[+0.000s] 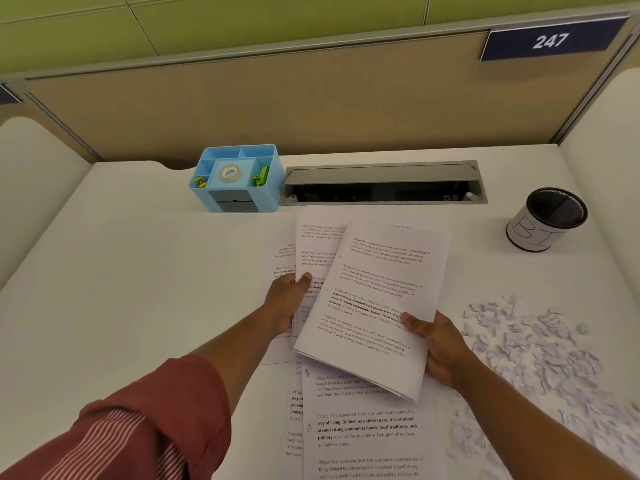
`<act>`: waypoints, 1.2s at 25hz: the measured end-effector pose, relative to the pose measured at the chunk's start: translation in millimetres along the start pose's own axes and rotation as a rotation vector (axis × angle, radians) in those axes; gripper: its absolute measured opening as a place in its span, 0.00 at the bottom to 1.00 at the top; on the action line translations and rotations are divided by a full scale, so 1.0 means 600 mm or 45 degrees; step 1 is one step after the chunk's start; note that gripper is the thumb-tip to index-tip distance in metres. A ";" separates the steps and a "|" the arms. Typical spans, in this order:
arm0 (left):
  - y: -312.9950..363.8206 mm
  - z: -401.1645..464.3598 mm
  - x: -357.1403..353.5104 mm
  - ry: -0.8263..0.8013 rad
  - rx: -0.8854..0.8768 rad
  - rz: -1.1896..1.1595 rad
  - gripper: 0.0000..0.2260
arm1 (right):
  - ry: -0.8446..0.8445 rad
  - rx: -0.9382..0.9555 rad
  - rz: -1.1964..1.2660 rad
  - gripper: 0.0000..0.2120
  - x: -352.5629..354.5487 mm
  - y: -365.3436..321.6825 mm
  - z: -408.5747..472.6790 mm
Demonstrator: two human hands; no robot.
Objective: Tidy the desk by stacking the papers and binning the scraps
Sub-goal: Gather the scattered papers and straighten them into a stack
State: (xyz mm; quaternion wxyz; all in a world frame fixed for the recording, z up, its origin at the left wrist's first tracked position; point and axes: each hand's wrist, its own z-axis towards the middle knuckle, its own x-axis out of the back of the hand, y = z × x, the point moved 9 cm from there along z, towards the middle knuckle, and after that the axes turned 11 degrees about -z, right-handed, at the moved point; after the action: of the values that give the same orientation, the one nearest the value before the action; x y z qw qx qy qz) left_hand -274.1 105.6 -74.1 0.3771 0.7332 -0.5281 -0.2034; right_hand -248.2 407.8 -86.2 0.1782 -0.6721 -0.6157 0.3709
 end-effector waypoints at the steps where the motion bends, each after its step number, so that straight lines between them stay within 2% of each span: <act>1: 0.000 0.000 0.000 -0.013 0.001 -0.019 0.11 | 0.001 -0.003 -0.006 0.17 -0.001 0.000 0.000; 4: 0.006 -0.003 -0.004 -0.054 -0.009 -0.073 0.09 | 0.008 -0.004 -0.018 0.16 -0.001 -0.001 0.000; 7: 0.012 -0.008 -0.010 -0.072 -0.015 -0.088 0.11 | 0.009 -0.008 -0.026 0.17 -0.002 -0.002 -0.003; 10: 0.017 -0.010 0.001 0.003 -0.062 -0.026 0.10 | 0.023 -0.009 -0.036 0.16 -0.002 -0.004 -0.006; 14: 0.058 -0.037 0.044 0.162 -0.288 0.105 0.09 | 0.034 -0.005 -0.044 0.16 -0.004 -0.007 -0.009; 20: 0.151 -0.095 0.117 0.283 -0.616 0.189 0.10 | 0.033 0.004 -0.063 0.16 -0.006 -0.010 -0.012; 25: 0.262 -0.163 0.169 0.407 -0.915 0.499 0.10 | 0.054 -0.004 -0.077 0.15 -0.010 -0.012 -0.018; 27: 0.303 -0.192 0.175 0.368 -0.917 0.598 0.09 | 0.059 -0.003 -0.091 0.14 -0.008 -0.017 -0.021; 30: 0.323 -0.210 0.178 0.214 -0.793 0.475 0.07 | 0.062 0.010 -0.118 0.16 -0.015 -0.033 -0.030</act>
State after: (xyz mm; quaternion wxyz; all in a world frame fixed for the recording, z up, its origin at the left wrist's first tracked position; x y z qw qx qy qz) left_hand -268.4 18.8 165.2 0.6548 0.4886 -0.5325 -0.2213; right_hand -248.6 406.7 -58.2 0.2128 -0.6510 -0.6401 0.3482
